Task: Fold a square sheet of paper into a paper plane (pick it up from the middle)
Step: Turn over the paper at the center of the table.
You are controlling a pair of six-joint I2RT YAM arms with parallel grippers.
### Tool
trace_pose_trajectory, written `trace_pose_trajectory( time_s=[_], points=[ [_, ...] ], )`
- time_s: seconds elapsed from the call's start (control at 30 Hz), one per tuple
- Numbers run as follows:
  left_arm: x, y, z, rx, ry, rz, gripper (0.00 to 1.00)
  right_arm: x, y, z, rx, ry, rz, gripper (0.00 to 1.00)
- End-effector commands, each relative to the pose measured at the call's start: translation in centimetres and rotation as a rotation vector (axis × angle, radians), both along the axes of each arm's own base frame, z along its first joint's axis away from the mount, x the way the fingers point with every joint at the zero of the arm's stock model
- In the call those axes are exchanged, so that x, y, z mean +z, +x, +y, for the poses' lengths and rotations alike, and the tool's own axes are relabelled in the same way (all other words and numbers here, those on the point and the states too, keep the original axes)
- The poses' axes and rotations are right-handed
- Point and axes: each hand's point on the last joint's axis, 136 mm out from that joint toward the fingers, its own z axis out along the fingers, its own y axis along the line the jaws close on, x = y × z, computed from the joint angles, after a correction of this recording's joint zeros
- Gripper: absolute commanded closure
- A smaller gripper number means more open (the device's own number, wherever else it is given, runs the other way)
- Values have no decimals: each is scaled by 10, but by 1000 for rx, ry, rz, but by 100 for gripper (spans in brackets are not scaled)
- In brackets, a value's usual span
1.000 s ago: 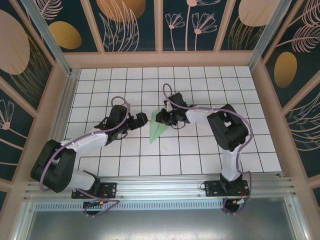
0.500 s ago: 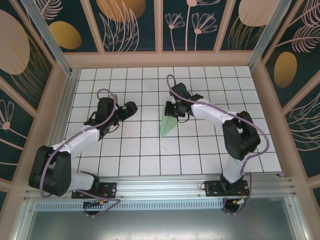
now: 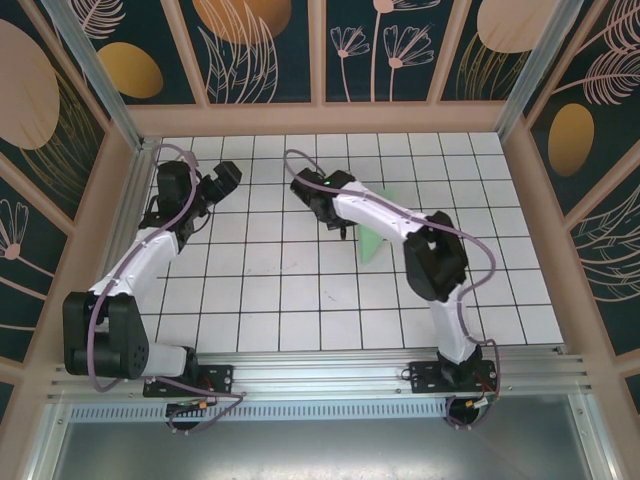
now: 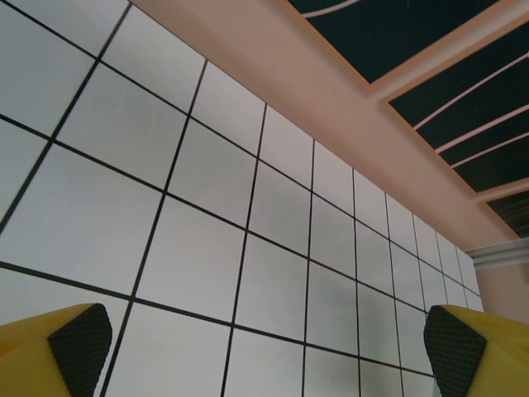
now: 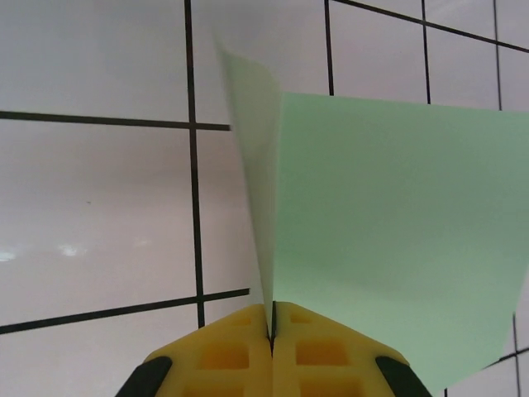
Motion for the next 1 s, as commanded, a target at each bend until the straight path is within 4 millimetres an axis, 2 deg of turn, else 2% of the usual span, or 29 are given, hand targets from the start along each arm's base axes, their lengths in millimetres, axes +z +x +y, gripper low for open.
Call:
trace_pose_trajectory(
  time_s=[0.0,0.07,0.23,0.43,0.53,0.63,0.73,0.83,0.9,0.97],
  points=[
    [15,1,8,-8,9,-22,1,-4,-12,-19,-17,-300,1,98],
    [31,6,10,-6,11,-52,2,-17,-14,-4,15,-319,5,96],
    [49,13,15,6,22,-80,1,-42,-20,27,73,-309,27,93],
    [72,19,19,19,36,-113,1,-75,-30,46,99,-200,99,84],
    [75,19,17,9,31,-116,2,-81,-32,56,103,-137,116,78],
    [74,18,16,0,30,-109,2,-69,-31,71,117,-59,108,70],
    [70,16,14,-8,24,-100,2,-45,-34,102,192,86,94,60],
    [62,11,14,-11,23,-87,1,-15,-42,131,275,264,84,51],
    [54,7,13,-15,14,-75,1,10,-46,143,320,382,60,48],
    [44,3,9,-34,1,-61,1,38,-49,146,349,486,20,45]
  ],
)
